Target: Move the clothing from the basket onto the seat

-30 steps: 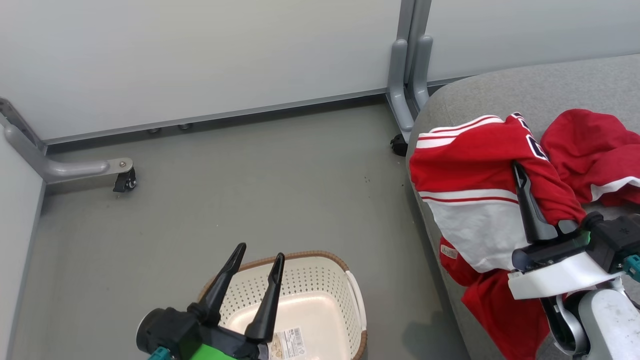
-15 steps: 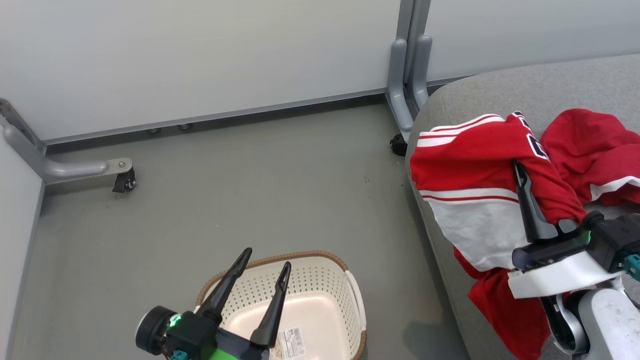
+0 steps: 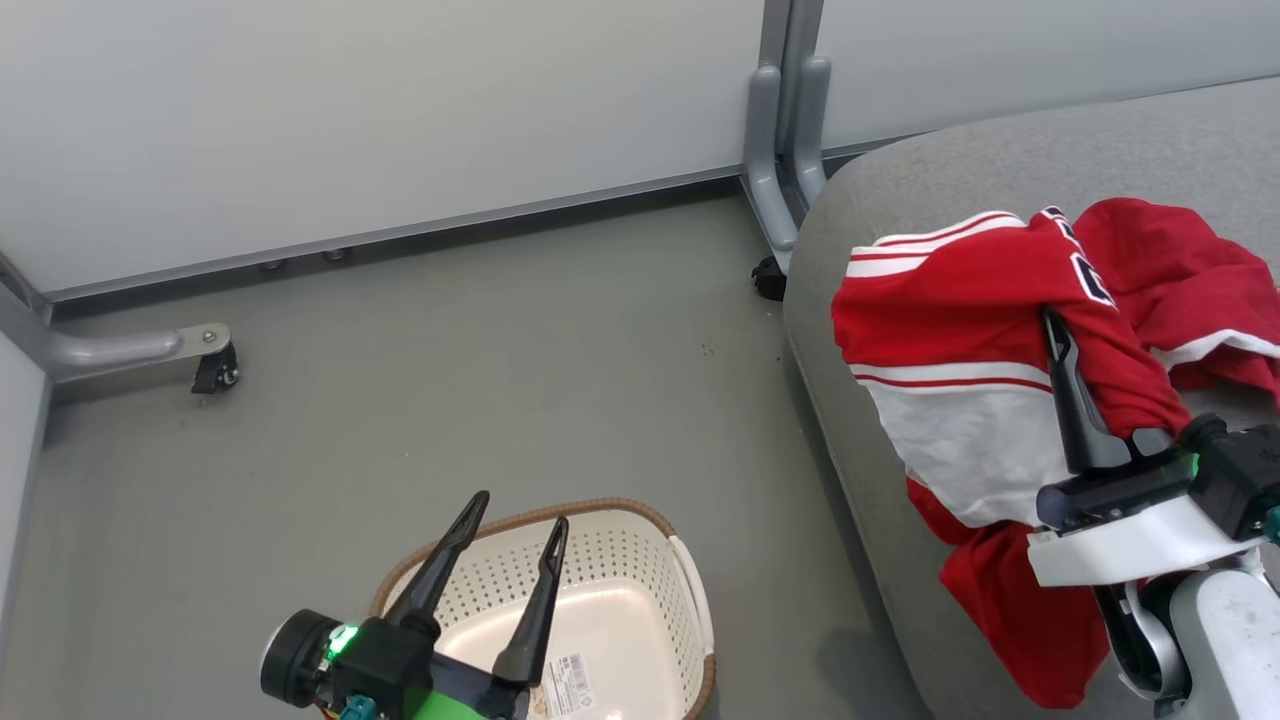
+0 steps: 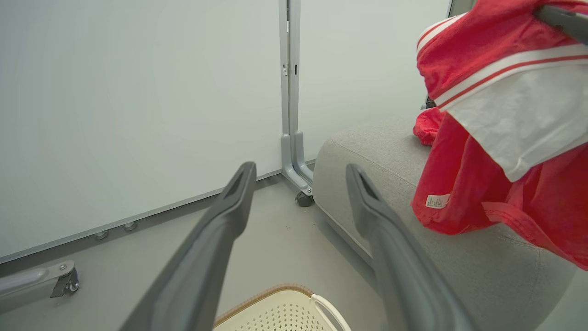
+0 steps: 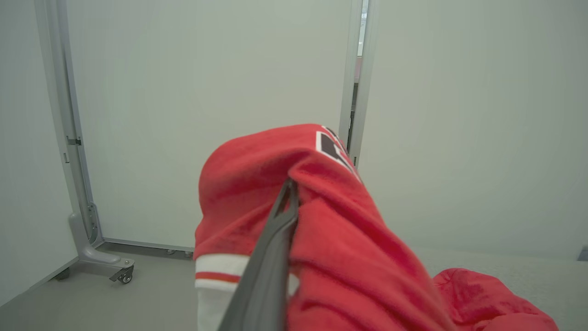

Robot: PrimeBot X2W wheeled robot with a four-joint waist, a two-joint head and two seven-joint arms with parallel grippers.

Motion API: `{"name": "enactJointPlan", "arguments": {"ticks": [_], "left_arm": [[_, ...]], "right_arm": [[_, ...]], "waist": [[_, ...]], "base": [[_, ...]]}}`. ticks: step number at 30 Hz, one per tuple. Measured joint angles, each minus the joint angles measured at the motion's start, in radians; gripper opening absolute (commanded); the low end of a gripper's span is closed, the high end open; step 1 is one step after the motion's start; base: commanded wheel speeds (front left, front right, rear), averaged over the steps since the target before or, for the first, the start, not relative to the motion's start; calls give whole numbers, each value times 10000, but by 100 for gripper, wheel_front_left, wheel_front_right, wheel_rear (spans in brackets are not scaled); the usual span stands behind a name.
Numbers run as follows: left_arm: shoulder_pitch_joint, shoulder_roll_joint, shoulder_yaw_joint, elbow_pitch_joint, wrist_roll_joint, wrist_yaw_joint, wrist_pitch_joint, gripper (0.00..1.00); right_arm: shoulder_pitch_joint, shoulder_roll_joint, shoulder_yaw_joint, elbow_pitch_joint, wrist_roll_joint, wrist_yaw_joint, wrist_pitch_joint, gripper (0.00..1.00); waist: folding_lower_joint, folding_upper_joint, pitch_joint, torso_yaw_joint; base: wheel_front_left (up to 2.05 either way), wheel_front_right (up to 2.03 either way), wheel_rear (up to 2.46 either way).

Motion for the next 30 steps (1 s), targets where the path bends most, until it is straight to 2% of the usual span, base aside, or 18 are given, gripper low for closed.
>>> {"name": "enactJointPlan", "arguments": {"ticks": [11, 20, 30], "left_arm": [[-233, -10, -46, 42, 259, 0, -2, 100], [-640, 25, -270, 25, 706, -4, 0, 100], [-750, 29, -514, 86, 679, -6, -2, 100]], "right_arm": [[-38, -90, -803, -407, -67, 0, 2, 0], [-25, -98, -1164, -483, -102, 0, 0, 0], [17, 151, -1388, -514, -102, 0, 0, 0]], "waist": [[0, 0, 198, -1063], [0, 0, 508, -2321], [0, 0, 835, -3656]], "base": [[0, 0, 0], [0, 0, 0], [0, 0, 0]]}}
